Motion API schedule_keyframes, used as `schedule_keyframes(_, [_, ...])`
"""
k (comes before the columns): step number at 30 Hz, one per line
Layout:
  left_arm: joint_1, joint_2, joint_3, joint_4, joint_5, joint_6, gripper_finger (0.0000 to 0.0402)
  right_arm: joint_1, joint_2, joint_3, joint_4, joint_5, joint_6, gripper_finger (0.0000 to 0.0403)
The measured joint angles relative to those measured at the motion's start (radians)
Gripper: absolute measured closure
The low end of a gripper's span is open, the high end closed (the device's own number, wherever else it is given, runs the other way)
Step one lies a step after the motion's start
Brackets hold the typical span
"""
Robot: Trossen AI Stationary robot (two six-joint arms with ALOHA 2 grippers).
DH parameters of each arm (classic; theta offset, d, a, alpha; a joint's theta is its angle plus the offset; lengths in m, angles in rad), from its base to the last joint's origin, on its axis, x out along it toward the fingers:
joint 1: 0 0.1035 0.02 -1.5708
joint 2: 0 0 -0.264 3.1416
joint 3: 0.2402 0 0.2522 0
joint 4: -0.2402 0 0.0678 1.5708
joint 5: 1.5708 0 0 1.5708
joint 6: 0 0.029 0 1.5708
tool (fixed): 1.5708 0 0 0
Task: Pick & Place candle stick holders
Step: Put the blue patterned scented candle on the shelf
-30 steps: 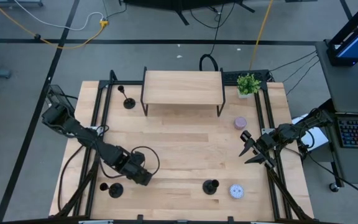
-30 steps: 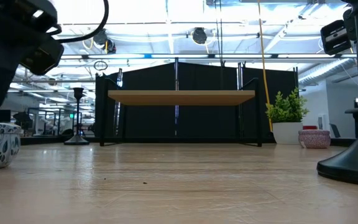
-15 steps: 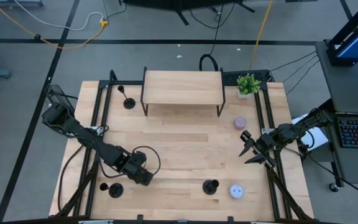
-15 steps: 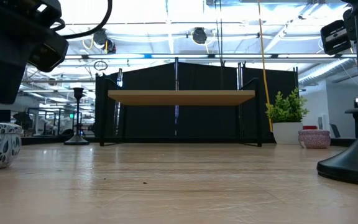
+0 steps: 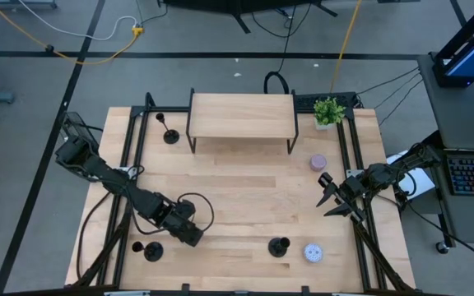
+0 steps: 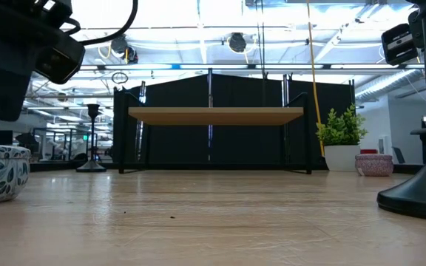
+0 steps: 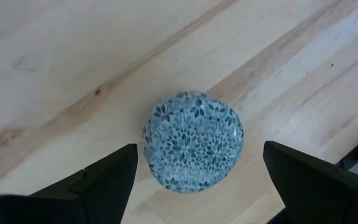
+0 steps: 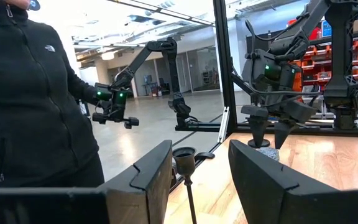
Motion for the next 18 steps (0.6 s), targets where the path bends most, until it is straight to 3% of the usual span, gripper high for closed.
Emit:
schedule_keyframes(11, [0.0, 0.0, 0.0, -0.004, 0.003, 0.017, 0.0048, 0.0, 0.0, 0.0, 0.0, 0.0, 0.0, 0.0252])
schedule_keyframes(18, [0.0, 0.0, 0.0, -0.007, 0.003, 0.011, 0.0007, 0.0, 0.0, 0.0, 0.0, 0.0, 0.0, 0.0252])
